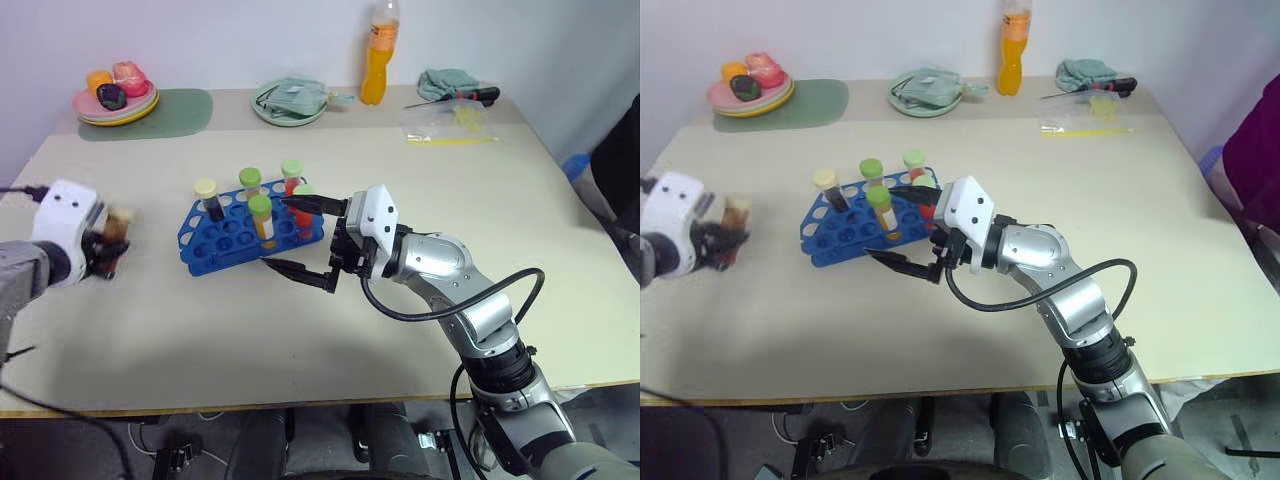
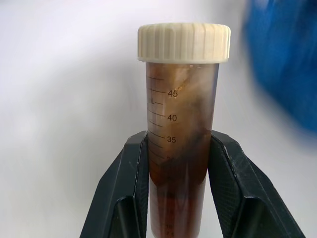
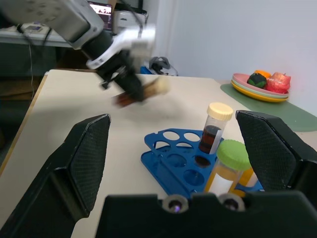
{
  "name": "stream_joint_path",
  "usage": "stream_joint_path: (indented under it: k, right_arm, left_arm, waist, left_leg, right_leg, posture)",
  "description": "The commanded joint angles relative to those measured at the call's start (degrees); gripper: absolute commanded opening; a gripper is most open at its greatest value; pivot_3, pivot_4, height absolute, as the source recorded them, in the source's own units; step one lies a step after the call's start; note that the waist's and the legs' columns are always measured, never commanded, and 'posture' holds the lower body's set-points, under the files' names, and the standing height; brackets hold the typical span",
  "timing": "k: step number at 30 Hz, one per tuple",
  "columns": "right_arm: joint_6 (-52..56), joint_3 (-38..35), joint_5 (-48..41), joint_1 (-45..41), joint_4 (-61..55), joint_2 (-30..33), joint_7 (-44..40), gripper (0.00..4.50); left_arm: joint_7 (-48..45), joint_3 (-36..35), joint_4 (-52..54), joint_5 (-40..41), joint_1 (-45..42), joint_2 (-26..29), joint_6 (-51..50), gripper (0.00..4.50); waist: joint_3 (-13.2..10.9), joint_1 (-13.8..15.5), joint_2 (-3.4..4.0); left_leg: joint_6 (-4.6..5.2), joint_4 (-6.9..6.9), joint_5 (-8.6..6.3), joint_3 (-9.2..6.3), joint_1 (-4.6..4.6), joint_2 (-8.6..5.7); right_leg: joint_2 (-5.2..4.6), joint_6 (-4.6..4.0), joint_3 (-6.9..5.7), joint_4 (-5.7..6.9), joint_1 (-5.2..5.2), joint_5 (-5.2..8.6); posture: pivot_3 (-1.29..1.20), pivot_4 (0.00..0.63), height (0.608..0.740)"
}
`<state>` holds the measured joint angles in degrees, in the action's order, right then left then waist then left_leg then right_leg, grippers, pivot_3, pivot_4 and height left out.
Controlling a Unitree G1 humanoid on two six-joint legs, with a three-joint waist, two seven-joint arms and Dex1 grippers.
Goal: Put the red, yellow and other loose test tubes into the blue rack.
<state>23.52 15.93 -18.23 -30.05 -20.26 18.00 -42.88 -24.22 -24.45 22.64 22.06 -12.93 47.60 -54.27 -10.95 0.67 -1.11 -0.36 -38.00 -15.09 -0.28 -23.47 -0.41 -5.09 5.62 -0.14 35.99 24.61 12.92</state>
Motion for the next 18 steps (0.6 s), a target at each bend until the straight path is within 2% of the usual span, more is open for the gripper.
stream_joint_path:
  k: [1,5,7,9,11,14,18]
  right_arm:
    - [-1.5,-2.8,0.6,1.6,1.3,0.4,1.6,4.5]
    - [-2.4,-5.1,1.3,3.2,3.1,1.0,3.5,4.5]
    - [-2.5,-6.2,1.6,3.9,3.5,1.4,4.3,4.5]
    - [-2.5,-7.1,1.8,4.4,3.6,1.6,4.9,4.5]
    - [-2.5,-7.4,2.1,4.7,3.6,1.8,5.4,4.5]
    - [-2.1,-7.7,2.1,5.4,3.3,1.8,5.9,4.5]
    - [-2.0,-7.6,2.2,6.3,2.8,2.1,6.0,4.5]
  left_arm:
    - [4.7,-2.8,10.3,0.8,1.3,-9.6,10.8,1.67]
    - [8.4,1.1,16.8,0.1,5.7,-23.2,21.7,1.67]
    - [11.7,7.3,16.4,-6.6,9.3,-27.8,29.2,1.67]
    - [13.9,13.7,13.2,-14.9,11.9,-29.6,37.4,1.67]
    - [16.8,17.0,9.1,-19.4,12.4,-32.0,43.5,1.67]
    - [19.3,20.1,3.1,-22.2,12.4,-35.9,50.5,1.67]
    - [19.9,21.4,-2.1,-22.9,11.1,-38.0,55.8,1.67]
  waist:
    - [0.0,0.0,-0.05]
    - [0.0,-0.1,-0.08]
    - [0.1,-0.1,-0.06]
    - [0.1,-0.1,-0.06]
    - [0.1,0.0,-0.06]
    - [0.1,0.0,-0.06]
    - [0.1,0.0,-0.06]
  left_leg:
    - [0.0,-0.03,0.0,-0.01,-0.01,-0.05]
    - [0.0,-0.04,0.0,0.04,0.0,-0.23]
    - [0.0,-0.03,0.0,0.03,0.02,-0.23]
    - [0.0,0.0,0.0,0.04,0.07,-0.21]
    - [0.01,-0.01,0.0,0.04,0.08,-0.19]
    - [0.02,-0.06,0.01,0.01,0.08,-0.14]
    - [0.04,-0.07,0.0,0.01,0.08,-0.13]
  right_leg:
    - [-0.06,0.08,0.0,0.0,-0.01,-0.05]
    - [-0.24,0.09,0.02,-0.01,-0.05,-0.08]
    - [-0.22,0.09,0.02,0.01,-0.05,-0.08]
    - [-0.17,0.09,0.03,0.02,-0.07,-0.08]
    - [-0.1,0.07,0.02,0.03,-0.08,-0.07]
    - [-0.01,0.01,0.0,0.01,-0.13,-0.03]
    - [0.01,0.1,0.0,0.02,-0.13,-0.07]
  posture:
    - [0.0,0.15,0.74]
    - [0.0,0.15,0.74]
    - [0.0,0.15,0.74]
    - [0.0,0.15,0.74]
    - [0.0,0.15,0.74]
    - [0.0,0.15,0.74]
    - [0.0,0.15,0.74]
